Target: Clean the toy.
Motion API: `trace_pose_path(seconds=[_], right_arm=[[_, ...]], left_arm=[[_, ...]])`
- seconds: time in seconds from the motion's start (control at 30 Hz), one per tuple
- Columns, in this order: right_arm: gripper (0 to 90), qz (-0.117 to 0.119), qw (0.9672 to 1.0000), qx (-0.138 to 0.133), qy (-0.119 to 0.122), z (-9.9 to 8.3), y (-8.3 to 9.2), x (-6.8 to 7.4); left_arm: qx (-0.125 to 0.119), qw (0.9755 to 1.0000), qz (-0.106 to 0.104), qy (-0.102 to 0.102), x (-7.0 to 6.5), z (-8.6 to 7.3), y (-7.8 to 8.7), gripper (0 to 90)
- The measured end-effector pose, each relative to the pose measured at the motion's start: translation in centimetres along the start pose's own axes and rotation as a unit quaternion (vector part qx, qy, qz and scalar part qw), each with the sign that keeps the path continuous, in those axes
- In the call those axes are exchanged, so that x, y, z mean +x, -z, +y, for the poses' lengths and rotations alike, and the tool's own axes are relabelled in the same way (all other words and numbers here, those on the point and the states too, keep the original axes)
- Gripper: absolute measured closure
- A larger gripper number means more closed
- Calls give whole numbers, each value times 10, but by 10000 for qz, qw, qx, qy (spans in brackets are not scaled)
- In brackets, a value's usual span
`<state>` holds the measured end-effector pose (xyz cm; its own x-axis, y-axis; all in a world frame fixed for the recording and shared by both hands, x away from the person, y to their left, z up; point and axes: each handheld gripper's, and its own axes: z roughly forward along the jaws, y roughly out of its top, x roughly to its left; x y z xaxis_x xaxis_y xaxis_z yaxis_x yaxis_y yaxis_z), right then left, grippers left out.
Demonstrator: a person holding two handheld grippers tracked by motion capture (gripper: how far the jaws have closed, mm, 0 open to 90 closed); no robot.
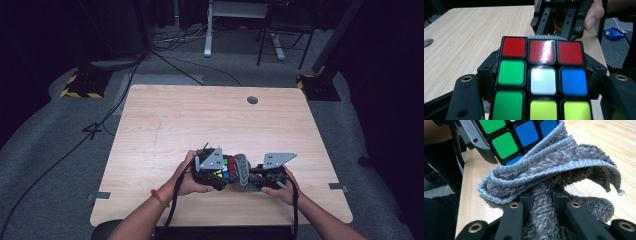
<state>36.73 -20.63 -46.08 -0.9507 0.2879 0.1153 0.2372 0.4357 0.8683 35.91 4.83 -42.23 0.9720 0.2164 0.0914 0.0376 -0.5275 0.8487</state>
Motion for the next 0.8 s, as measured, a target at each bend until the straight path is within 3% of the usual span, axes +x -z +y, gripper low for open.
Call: trace_pose_path(seconds=[0.27,0.43,0.6,0.8], right_arm=[[765,35,9997,-249,-50,-1,8,-1],[766,12,9995,-321,-32,1,13,-1],[767,-41,9994,-352,2,3,15,0],[767,-185,9998,-73,-6,-1,9,-1]], left_arm=[[251,9997,-10,-5,1,-4,-4,325],[636,9976,129,-257,-5,-5,-14,331],[619,9977,158,-211,-4,-4,-13,335],[548,9983,138,-158,-3,-3,-11,337]])
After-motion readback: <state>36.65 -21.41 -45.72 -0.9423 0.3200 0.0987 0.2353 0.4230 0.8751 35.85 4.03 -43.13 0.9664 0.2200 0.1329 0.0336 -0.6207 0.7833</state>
